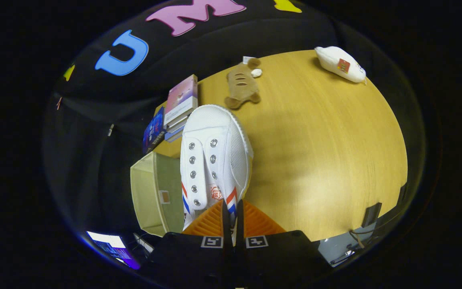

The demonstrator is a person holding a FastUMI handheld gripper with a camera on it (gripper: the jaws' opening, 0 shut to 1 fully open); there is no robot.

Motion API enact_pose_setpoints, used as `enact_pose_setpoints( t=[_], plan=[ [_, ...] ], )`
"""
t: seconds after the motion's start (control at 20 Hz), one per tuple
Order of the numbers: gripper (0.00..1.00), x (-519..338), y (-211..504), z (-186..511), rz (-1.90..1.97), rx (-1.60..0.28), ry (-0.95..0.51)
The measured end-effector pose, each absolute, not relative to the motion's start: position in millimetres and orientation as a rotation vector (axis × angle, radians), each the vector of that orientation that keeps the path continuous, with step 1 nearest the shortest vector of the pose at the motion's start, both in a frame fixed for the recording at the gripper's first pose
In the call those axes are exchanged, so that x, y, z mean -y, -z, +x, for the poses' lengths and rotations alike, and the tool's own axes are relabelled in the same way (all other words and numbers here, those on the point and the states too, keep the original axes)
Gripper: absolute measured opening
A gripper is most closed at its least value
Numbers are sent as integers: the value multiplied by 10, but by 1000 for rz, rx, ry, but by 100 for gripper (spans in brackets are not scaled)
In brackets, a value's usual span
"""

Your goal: Open the storage box then place both shoes into the box .Put the left shoe in first, then the right shoe, with the right side of both shoes facing outward in a uniform manner.

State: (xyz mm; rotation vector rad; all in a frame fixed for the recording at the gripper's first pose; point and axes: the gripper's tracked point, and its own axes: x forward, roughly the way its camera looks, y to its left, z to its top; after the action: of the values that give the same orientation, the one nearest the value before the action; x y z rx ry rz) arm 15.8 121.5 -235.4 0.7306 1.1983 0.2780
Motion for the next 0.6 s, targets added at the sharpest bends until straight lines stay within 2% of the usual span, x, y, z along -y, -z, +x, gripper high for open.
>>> enact_pose_setpoints(
  t=[0.35,0.6],
  plan=[
    [5,-2421,1626,259,698,-1195,-469],
    [5,-3076,1649,193,589,-1283,-512]
  ],
)
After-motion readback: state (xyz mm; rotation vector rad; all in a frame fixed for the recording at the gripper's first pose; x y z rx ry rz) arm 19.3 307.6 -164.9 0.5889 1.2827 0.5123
